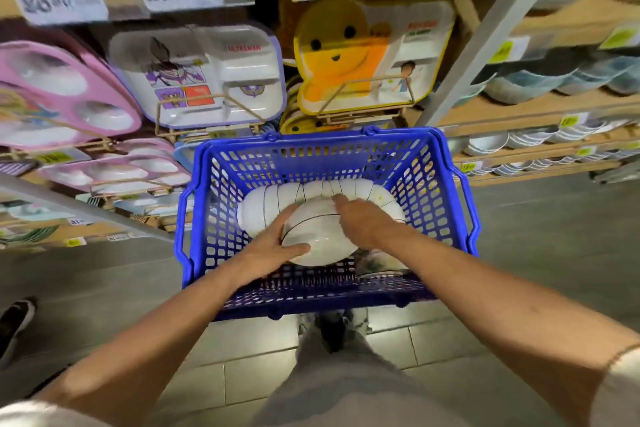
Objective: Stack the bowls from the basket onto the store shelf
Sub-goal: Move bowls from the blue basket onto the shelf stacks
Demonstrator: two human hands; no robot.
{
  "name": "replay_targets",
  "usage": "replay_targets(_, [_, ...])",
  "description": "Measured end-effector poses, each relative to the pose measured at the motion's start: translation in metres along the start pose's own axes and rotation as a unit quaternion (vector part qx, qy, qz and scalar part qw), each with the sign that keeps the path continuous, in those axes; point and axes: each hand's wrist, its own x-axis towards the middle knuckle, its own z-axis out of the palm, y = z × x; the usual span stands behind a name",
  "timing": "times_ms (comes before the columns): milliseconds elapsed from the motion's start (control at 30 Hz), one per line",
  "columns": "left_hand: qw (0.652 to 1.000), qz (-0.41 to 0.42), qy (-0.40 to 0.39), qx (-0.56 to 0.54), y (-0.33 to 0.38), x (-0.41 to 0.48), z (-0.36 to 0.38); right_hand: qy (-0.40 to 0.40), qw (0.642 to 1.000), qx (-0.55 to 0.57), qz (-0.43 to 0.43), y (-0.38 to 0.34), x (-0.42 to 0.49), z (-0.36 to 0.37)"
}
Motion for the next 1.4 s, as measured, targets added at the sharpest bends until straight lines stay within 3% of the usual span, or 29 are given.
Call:
replay_targets(167, [0.963, 0.11, 0.191, 0.153, 0.06, -0.006, -0.004, 0.049, 0.998, 0.021, -0.037, -0.007, -0.042, -0.063])
replay_targets(333, [0.941, 0.189, 0.229, 0.161, 0.133, -0.026, -0.006, 0.237, 0.964, 0.11, -0.048, 0.0, -0.09, -0.107])
replay_targets(433, [0.932, 0.257, 0.227, 0.119, 0.183, -0.037, 0.002, 0.323, 0.906, 0.266, -0.071, 0.013, -0.12, -0.123])
replay_targets(567, [0.94, 0.279, 0.196, 0.027, 0.245, -0.052, 0.029, 0.367, 0.782, 0.481, -0.147, 0.027, -0.163, -0.14])
replay_targets(700, [0.94, 0.304, 0.154, 0.034, 0.303, -0.063, 0.063, 0.427, 0.703, 0.544, -0.167, 0.045, -0.198, -0.161])
replay_targets(933, [0.925, 0.358, 0.12, 0.046, 0.377, -0.059, 0.149, 0.524, 0.618, 0.562, -0.167, 0.119, -0.25, -0.189])
replay_targets(1067, [0.908, 0.387, 0.157, 0.036, 0.409, -0.044, 0.215, 0.542, 0.602, 0.558, -0.178, 0.179, -0.278, -0.207])
replay_targets(1400, [0.884, 0.411, 0.224, 0.023, 0.485, -0.012, 0.314, 0.534, 0.625, 0.53, -0.209, 0.289, -0.325, -0.275])
